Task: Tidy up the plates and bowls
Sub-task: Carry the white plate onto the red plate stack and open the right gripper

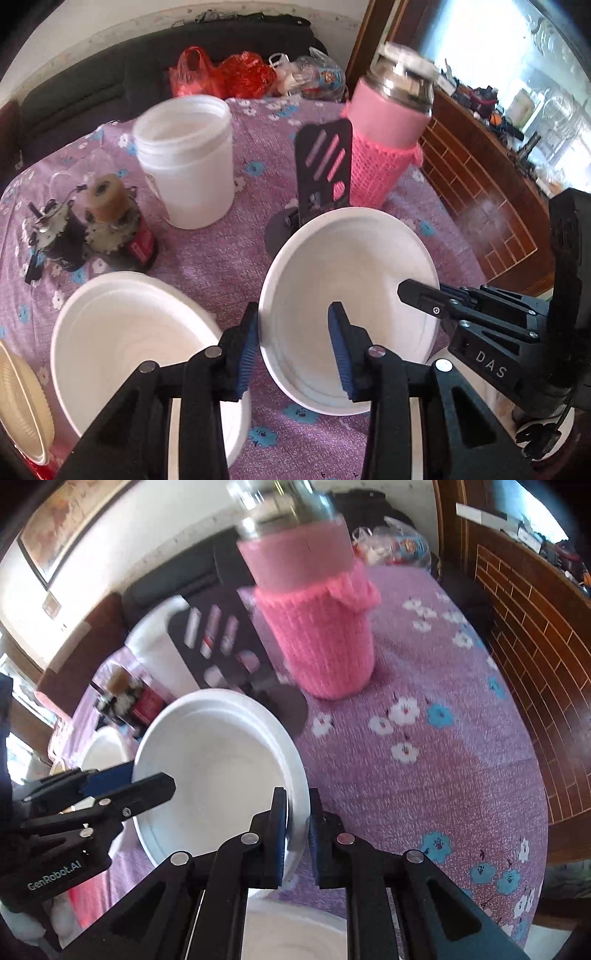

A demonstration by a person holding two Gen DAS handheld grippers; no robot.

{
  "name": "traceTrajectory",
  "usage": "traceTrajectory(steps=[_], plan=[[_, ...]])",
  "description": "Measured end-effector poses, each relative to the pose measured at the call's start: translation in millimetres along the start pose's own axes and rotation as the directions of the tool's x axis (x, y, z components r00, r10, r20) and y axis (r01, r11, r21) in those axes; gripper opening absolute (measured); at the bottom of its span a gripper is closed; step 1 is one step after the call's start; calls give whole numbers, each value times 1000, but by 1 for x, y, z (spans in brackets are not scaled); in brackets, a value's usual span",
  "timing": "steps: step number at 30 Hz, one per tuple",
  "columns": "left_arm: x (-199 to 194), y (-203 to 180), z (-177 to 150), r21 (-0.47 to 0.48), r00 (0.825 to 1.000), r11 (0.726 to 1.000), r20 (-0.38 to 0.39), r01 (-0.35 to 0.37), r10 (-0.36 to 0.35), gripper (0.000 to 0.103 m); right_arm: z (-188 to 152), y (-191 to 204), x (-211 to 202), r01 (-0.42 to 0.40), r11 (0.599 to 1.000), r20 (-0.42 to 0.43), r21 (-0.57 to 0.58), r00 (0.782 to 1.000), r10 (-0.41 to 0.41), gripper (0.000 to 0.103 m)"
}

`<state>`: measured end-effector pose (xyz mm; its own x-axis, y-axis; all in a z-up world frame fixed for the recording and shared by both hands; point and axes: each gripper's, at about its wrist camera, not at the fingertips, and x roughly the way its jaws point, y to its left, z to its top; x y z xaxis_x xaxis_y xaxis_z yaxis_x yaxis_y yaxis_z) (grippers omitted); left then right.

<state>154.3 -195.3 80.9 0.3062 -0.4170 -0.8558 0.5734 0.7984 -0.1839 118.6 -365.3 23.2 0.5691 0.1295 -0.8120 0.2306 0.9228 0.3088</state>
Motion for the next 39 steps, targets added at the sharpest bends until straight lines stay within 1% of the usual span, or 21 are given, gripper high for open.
traceTrajectory(steps=[1,4,7,12,14,17,21,24,26,27,30,32,35,37,39], plan=[[-8,3,-1,-9,1000,1000,17,0,0,36,1,5,-8,-5,1000,27,-1,1000,5,11],[-33,11,-8,-32,998,999,65,3,-1,36,3,22,-28,-37,999,73,-4,997,37,11],[-61,26,-21,-67,995,997,100,24,-17,36,0,44,-46,-56,998,97,-19,994,58,11],[-107,53,-52,-132,987,990,157,44,-23,36,-15,93,-71,-90,994,98,-59,991,96,11],[-127,70,-69,-161,984,986,178,38,-8,36,-22,116,-78,-107,991,95,-80,989,114,11],[-156,104,-99,-217,979,976,204,20,25,36,-39,163,-82,-141,982,79,-122,985,151,11],[-194,155,-148,-312,972,950,224,0,74,36,-65,234,-76,-187,963,37,-193,980,198,11],[-219,196,-189,-384,965,923,230,-29,125,36,-87,289,-62,-227,943,-14,-245,973,231,11],[-232,225,-214,-439,960,897,223,-55,168,36,-103,324,-49,-263,927,-54,-269,965,258,11],[-235,235,-221,-458,958,887,220,-64,183,36,-111,341,-41,-285,918,-78,-276,959,274,11],[-240,271,-245,-531,957,844,197,-79,213,36,-131,388,-19,-308,902,-131,-303,951,281,11],[-238,294,-257,-574,959,815,182,-75,217,36,-142,412,-4,-314,892,-161,-326,948,275,11],[-226,314,-269,-609,964,789,146,-88,220,36,-157,435,17,-308,887,-200,-345,947,251,11],[-220,321,-275,-618,968,781,130,-91,216,36,-163,442,32,-297,892,-224,-342,947,230,11],[-211,326,-276,-621,971,778,113,-97,211,36,-163,441,45,-293,897,-244,-332,945,218,11]])
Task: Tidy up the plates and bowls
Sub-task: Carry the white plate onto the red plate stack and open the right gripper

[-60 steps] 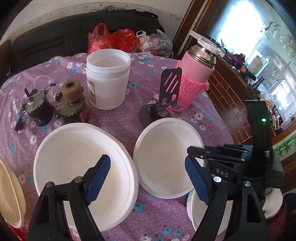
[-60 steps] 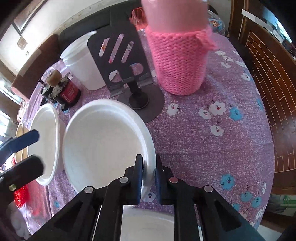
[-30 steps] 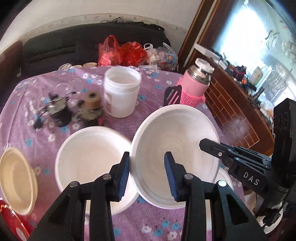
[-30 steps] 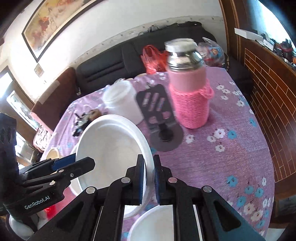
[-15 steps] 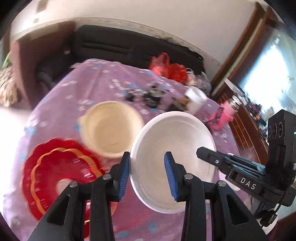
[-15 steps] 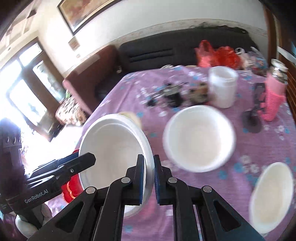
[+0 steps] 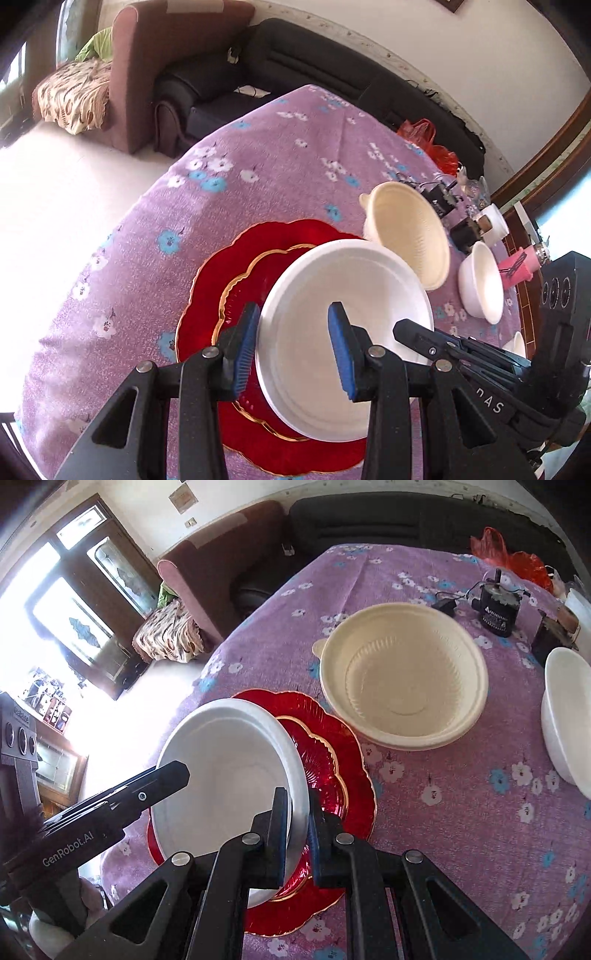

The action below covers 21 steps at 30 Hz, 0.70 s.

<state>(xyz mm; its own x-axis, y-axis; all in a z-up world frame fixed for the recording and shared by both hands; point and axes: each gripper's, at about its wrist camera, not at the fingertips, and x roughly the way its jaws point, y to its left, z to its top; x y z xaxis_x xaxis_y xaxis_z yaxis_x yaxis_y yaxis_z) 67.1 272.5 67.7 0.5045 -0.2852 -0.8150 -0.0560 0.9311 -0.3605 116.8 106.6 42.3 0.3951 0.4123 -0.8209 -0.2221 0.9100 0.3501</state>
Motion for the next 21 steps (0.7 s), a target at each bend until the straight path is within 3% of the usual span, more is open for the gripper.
traceTrajectory(steps=[7,10,15,21], plan=[[13,11,1,-10,1000,1000,-15,6,-6,40,0,-24,28,-4,998,-48,57,999,7,13],[10,14,1,-12,1000,1000,2,2,-2,43,3,-25,29,9,998,-28,55,1000,-8,13],[6,18,-1,-12,1000,1000,14,3,-3,46,6,-21,22,-16,999,18,46,1000,15,45],[-20,28,-11,-47,998,999,56,14,-11,51,0,-14,-5,-59,997,104,51,993,54,49]])
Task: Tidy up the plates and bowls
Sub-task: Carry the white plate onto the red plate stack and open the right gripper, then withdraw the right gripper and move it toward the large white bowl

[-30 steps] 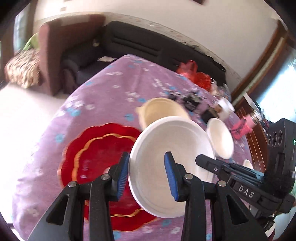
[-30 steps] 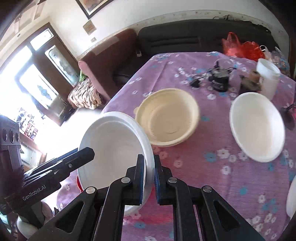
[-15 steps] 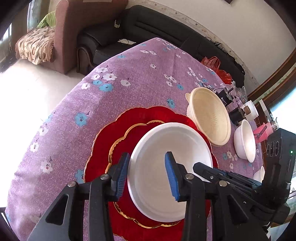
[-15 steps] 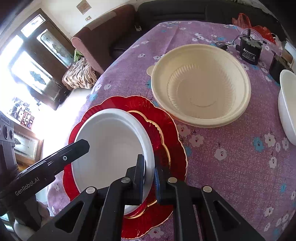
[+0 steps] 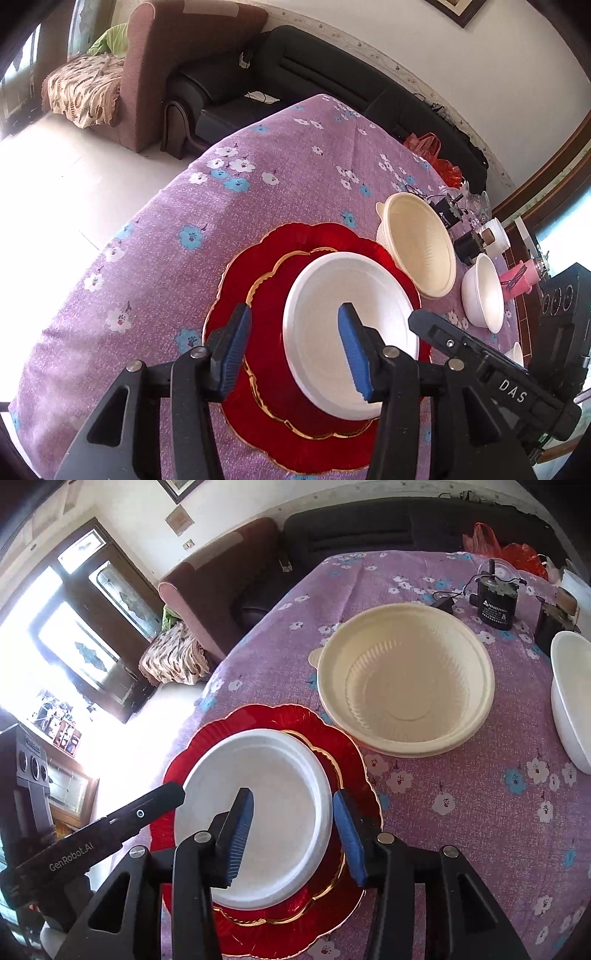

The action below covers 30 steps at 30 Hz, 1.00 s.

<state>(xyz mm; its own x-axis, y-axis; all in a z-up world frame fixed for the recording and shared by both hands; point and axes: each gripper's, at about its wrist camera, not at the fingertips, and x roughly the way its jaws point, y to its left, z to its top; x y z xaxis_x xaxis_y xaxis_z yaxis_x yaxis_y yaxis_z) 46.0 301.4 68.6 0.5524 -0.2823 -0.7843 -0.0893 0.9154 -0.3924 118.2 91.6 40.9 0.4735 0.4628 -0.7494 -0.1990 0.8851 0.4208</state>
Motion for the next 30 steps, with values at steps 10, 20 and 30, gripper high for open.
traceTrajectory(steps=[10,20,30], plan=[[-92,-56,-38,178,970,983,243,-41,-4,76,-30,-15,-96,52,999,180,-9,982,-50,53],[-227,-161,-40,448,920,886,289,116,-266,88,-17,-49,-310,204,978,455,44,868,-202,54],[-267,-241,9,492,883,867,365,85,-294,100,6,-33,-489,402,909,673,113,642,-367,92]])
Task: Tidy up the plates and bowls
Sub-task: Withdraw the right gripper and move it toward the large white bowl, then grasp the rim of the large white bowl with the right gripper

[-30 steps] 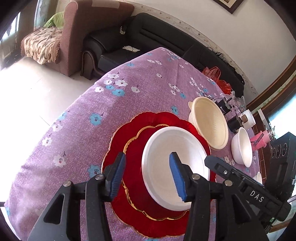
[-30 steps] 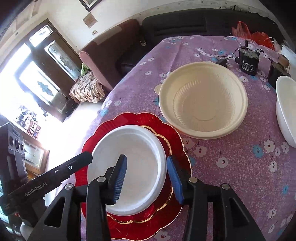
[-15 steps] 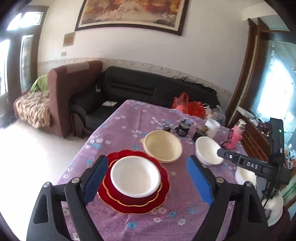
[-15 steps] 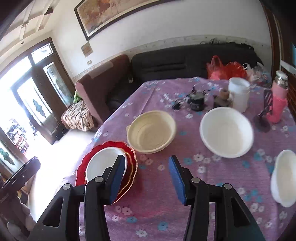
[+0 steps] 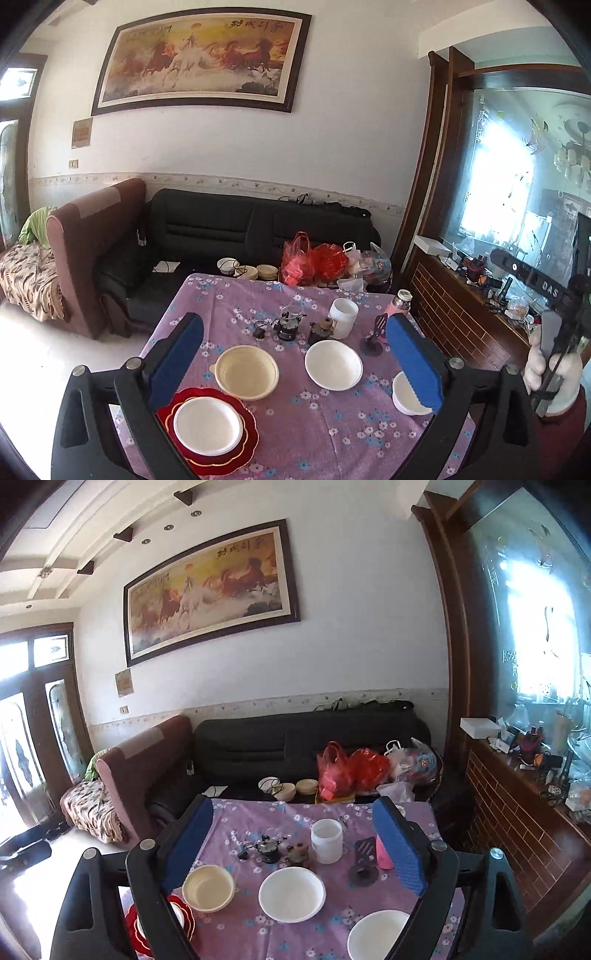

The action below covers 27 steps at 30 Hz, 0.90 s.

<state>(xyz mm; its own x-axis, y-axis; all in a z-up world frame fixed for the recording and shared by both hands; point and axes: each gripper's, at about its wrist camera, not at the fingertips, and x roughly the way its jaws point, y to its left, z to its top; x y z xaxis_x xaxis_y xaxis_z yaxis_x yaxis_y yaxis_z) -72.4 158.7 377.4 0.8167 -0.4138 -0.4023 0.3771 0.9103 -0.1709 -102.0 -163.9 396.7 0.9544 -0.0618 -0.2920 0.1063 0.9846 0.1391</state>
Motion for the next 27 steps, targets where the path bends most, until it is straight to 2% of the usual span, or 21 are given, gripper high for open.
traceTrajectory(steps=[2,4,7,9,12,16,19,21,23,27], plan=[[20,1,-6,-20,1000,1000,-25,6,-6,100,-15,-3,6,-27,1000,-22,13,999,27,92],[50,3,-20,-54,995,998,-100,17,-22,100,-43,-9,28,-28,999,-88,38,996,31,92],[97,7,-47,-103,971,994,-230,43,-66,100,-99,-24,72,2,997,-177,80,984,12,92],[117,10,-65,-130,959,991,-275,29,-64,100,-138,-45,92,13,988,-226,153,974,22,88],[143,4,-93,-138,939,990,-336,36,-81,100,-175,-84,107,33,967,-277,251,960,39,87],[176,-24,-124,-115,910,991,-399,72,-112,100,-220,-146,117,185,942,-338,279,937,-84,86],[204,-56,-148,-111,879,987,-450,118,-156,100,-249,-195,118,297,895,-365,334,916,-167,80],[220,-78,-163,-117,857,982,-480,147,-185,100,-267,-219,119,344,860,-371,377,907,-200,76],[237,-107,-179,-107,834,978,-511,177,-207,99,-288,-237,126,367,826,-378,426,903,-206,74],[267,-152,-201,-64,804,978,-561,197,-199,99,-316,-254,141,372,794,-379,481,905,-194,67]])
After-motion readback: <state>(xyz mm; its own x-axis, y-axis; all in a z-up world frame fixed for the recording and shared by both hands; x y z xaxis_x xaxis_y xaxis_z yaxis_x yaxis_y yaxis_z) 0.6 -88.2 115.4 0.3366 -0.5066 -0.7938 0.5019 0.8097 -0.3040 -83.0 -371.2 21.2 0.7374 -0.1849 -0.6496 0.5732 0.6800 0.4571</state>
